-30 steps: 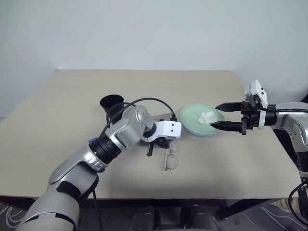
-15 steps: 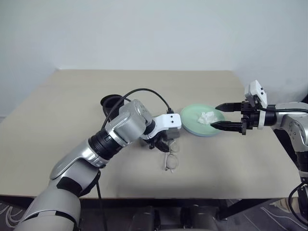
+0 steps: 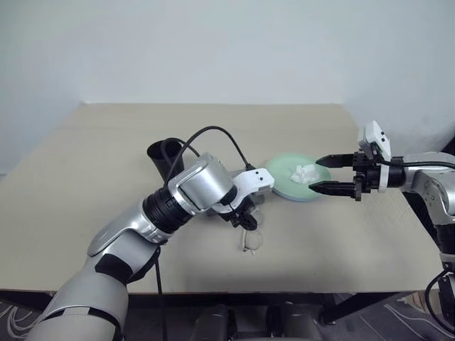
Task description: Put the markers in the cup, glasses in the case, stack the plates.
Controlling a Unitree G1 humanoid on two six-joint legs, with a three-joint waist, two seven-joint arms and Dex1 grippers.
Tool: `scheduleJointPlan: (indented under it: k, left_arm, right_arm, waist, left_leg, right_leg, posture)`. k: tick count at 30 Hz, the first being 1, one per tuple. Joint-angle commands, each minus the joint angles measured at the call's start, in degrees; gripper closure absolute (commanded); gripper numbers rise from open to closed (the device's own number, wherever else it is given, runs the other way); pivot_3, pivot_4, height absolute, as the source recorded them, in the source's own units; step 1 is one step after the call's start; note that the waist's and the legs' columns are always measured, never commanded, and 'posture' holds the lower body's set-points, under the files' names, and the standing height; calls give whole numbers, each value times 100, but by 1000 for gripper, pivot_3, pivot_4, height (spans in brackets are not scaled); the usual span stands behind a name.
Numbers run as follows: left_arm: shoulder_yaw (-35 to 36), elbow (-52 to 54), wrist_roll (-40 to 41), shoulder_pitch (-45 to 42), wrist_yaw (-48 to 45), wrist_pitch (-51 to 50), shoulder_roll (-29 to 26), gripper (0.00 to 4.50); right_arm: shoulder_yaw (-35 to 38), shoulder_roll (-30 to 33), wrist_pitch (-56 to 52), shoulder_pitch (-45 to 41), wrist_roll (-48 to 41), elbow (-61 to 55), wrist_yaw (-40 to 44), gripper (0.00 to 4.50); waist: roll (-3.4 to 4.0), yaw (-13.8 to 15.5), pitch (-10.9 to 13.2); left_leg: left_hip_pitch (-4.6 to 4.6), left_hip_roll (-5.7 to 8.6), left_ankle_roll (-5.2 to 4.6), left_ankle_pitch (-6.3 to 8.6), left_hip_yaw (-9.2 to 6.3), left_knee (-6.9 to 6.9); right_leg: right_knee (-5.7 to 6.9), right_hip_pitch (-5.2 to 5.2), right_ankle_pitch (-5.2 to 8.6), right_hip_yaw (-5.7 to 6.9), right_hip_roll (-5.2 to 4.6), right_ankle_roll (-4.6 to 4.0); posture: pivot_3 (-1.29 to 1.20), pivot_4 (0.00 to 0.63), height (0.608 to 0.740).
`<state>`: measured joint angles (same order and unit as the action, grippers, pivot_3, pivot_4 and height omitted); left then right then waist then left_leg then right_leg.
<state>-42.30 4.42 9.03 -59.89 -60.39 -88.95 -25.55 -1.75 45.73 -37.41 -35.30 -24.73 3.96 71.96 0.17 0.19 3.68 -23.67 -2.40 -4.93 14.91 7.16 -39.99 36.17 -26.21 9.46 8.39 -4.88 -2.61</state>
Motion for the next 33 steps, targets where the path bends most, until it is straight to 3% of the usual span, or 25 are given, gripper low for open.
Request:
scheduleJointPlan:
  k: [1, 33]
  left_arm:
    - [-3, 103, 234, -84, 349, -103, -53, 2134]
    - [1034, -1506, 1556, 14, 2744, -355, 751, 2134]
  right_arm:
    - [81, -30, 3, -54, -115, -192, -29, 0]
    - [125, -111, -59, 144, -282, -374, -214, 0]
  waist:
    - [0, 0, 0]
    - [-2, 0, 0]
  left_leg:
    - [0, 0, 0, 0, 0, 0]
    - [0, 1, 1, 0, 0, -4]
  right_leg:
    - [0, 0, 0, 0, 0, 0]
    - [0, 3, -1, 0, -3, 1]
  posture:
    - [0, 0, 732]
    - [0, 0, 732]
